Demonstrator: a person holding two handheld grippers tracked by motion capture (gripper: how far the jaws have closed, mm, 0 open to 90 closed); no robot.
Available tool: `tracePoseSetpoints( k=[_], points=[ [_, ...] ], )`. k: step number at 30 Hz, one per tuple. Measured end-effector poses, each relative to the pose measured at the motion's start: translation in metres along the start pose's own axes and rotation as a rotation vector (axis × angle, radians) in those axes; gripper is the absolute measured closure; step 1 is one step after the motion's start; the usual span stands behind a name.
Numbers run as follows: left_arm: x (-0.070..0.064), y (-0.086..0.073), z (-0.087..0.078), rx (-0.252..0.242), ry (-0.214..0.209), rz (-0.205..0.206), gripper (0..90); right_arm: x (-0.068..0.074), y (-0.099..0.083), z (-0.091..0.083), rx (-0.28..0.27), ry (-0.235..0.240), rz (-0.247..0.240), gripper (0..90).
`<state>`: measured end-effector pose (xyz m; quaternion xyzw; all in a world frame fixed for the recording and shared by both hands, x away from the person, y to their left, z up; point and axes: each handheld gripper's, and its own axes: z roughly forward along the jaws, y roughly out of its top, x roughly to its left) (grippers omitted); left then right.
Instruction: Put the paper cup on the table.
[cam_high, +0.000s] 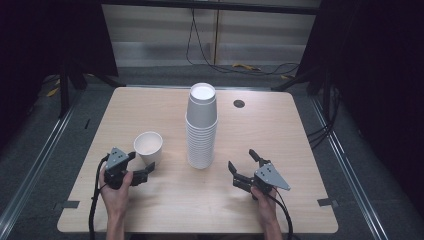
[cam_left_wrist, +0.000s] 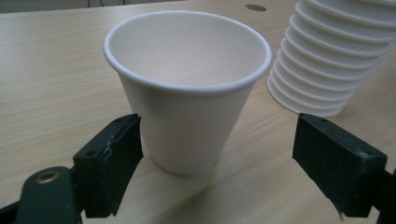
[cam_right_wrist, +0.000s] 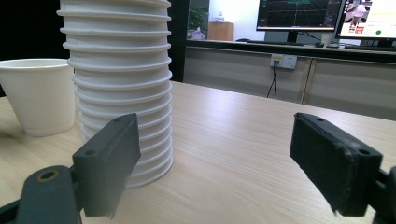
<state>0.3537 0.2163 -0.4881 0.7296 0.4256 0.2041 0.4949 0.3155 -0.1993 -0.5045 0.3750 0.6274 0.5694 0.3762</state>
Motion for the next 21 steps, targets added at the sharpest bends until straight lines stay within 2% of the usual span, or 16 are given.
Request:
tracePoseSetpoints(
  k=[1, 2, 3, 5, 6, 7, 10, 11, 12, 14, 16, 17, 20, 21],
  points=[
    [-0.005, -0.002, -0.001, 0.022, 0.005, 0.001, 15.7, 0.0, 0.0, 0.0, 0.002, -0.002, -0.001, 15.9],
    [-0.005, -0.002, -0.001, 0.022, 0.005, 0.001, 15.8, 0.0, 0.0, 0.0, 0.002, -0.002, -0.001, 15.9],
    [-0.009, -0.002, -0.002, 0.012, -0.003, -0.004, 15.8, 0.0, 0.0, 0.0, 0.001, 0.0, -0.001, 15.9],
    [-0.018, -0.002, -0.006, -0.015, 0.023, 0.006, 15.8, -0.001, 0.0, 0.0, -0.001, 0.002, 0.005, 15.9],
    [-0.018, -0.002, -0.006, -0.015, 0.023, 0.006, 15.8, -0.001, 0.0, 0.0, -0.001, 0.002, 0.005, 15.9],
    [-0.023, -0.005, -0.009, -0.038, 0.013, 0.01, 15.8, -0.001, 0.0, 0.0, -0.003, 0.004, 0.004, 15.9],
    [-0.029, -0.01, -0.01, -0.042, 0.007, 0.015, 15.8, -0.001, 0.0, 0.0, -0.006, 0.003, 0.004, 15.9],
    [-0.033, -0.014, -0.01, -0.069, -0.004, 0.026, 15.8, -0.001, 0.0, 0.0, -0.005, 0.001, 0.004, 15.9],
    [-0.035, -0.015, -0.009, -0.076, -0.023, 0.036, 15.8, -0.001, 0.0, 0.0, -0.004, 0.002, 0.005, 15.9],
    [-0.042, -0.017, -0.006, -0.095, -0.031, 0.07, 15.7, -0.001, 0.0, 0.0, -0.004, 0.005, 0.007, 15.9],
    [-0.043, -0.017, -0.006, -0.101, -0.043, 0.074, 15.7, -0.001, 0.0, -0.001, -0.005, 0.003, 0.006, 15.9],
    [-0.049, -0.018, -0.003, -0.124, -0.068, 0.078, 15.5, -0.001, 0.0, -0.001, -0.004, 0.002, 0.006, 15.9],
    [-0.056, -0.018, -0.002, -0.142, -0.058, 0.098, 15.4, -0.001, 0.0, -0.001, -0.005, 0.001, 0.005, 15.9],
    [-0.06, -0.018, 0.0, -0.15, -0.083, 0.1, 15.4, -0.001, 0.0, -0.001, -0.006, 0.002, 0.004, 15.9]
  ],
)
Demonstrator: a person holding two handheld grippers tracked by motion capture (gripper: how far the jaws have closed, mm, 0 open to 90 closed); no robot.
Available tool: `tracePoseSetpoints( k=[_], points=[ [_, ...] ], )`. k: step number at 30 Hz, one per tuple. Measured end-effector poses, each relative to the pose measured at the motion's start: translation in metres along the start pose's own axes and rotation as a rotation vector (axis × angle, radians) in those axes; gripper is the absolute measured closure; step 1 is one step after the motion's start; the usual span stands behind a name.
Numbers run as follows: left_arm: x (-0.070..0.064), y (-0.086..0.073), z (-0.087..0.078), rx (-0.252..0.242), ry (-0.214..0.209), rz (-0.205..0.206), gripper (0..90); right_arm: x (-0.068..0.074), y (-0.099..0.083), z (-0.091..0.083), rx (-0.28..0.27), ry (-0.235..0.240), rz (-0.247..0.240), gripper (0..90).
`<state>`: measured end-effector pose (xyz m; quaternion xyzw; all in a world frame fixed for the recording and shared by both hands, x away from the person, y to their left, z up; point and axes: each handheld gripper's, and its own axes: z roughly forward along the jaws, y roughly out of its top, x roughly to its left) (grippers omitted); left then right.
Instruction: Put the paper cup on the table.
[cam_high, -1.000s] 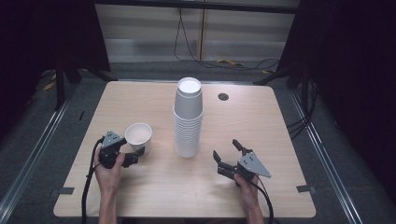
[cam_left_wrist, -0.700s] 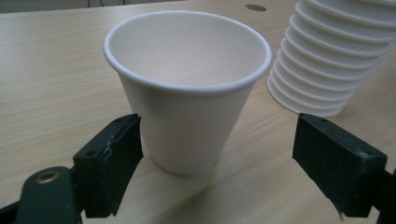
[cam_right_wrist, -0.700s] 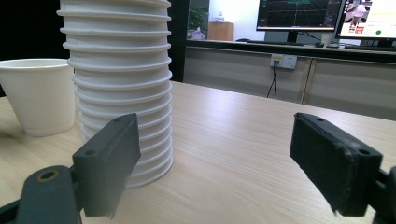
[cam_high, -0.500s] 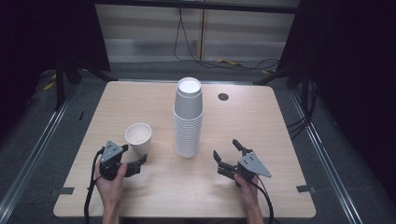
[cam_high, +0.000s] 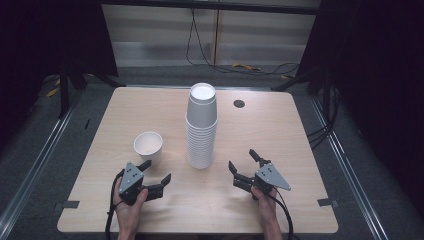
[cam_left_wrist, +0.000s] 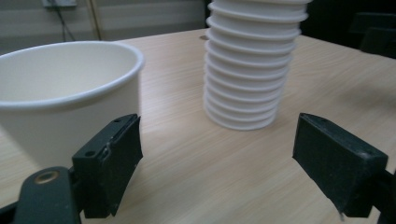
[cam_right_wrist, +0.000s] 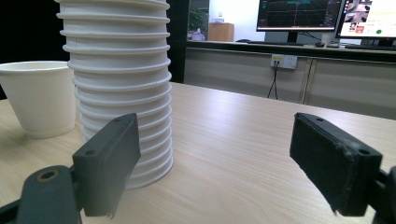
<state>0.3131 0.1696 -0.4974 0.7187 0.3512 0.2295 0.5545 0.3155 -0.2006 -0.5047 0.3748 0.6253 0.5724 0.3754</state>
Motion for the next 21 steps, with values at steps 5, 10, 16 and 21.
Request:
tracePoseSetpoints(
  k=[5, 10, 16, 21],
  points=[
    [-0.014, 0.0, 0.017, -0.015, -0.009, 0.001, 15.5, 0.0, 0.0, 0.0, 0.0, 0.001, 0.002, 15.9],
    [-0.029, -0.003, 0.024, -0.048, -0.035, -0.001, 15.4, 0.0, 0.0, 0.0, 0.004, -0.006, 0.006, 16.4],
    [-0.041, -0.006, 0.027, -0.09, -0.016, 0.019, 15.4, 0.0, 0.0, 0.0, 0.004, -0.005, 0.009, 16.8],
    [-0.043, -0.007, 0.024, -0.117, -0.031, 0.046, 15.4, -0.001, 0.0, 0.001, 0.008, -0.021, 0.023, 16.7]
  ],
)
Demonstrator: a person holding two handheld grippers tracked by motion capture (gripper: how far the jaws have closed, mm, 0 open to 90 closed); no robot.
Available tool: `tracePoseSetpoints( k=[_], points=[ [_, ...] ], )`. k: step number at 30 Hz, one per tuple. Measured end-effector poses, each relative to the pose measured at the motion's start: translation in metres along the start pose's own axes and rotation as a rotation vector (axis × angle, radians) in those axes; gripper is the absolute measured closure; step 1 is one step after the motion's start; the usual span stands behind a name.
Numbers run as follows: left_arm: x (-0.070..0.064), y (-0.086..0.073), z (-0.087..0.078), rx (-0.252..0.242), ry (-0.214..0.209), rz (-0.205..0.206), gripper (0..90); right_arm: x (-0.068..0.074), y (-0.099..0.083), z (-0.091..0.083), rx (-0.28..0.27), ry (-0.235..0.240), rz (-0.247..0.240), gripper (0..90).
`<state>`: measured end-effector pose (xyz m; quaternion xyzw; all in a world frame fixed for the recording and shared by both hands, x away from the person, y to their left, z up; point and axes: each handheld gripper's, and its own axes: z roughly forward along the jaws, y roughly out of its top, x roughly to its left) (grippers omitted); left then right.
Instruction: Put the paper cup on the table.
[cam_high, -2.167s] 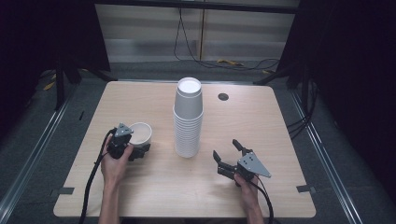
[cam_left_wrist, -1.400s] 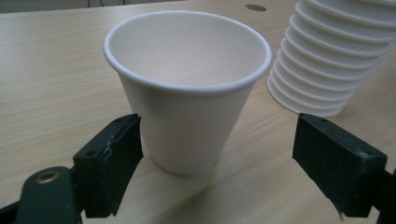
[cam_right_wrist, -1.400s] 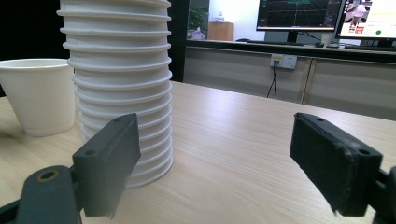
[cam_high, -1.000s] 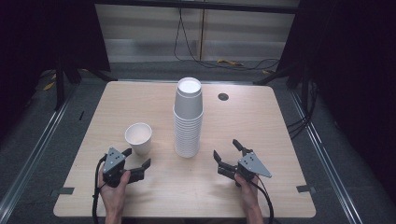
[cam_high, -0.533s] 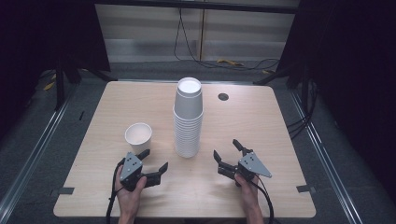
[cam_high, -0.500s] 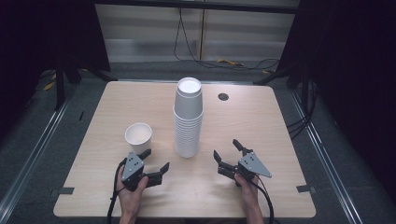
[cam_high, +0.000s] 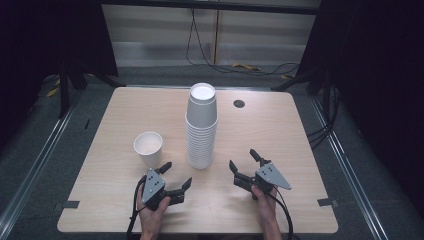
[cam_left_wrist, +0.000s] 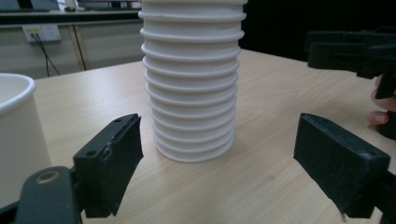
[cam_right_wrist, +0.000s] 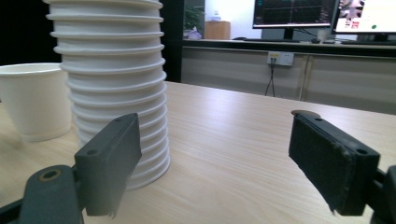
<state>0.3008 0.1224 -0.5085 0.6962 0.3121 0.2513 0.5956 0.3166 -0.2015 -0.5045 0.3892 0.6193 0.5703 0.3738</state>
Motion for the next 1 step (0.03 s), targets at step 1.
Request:
tracePoseSetpoints(
  k=[1],
  points=[
    [0.0, 0.0, 0.0, 0.0, 0.0, 0.0, 15.2, 0.0, 0.0, 0.0, 0.0, 0.0, 0.0, 16.7]
  ],
)
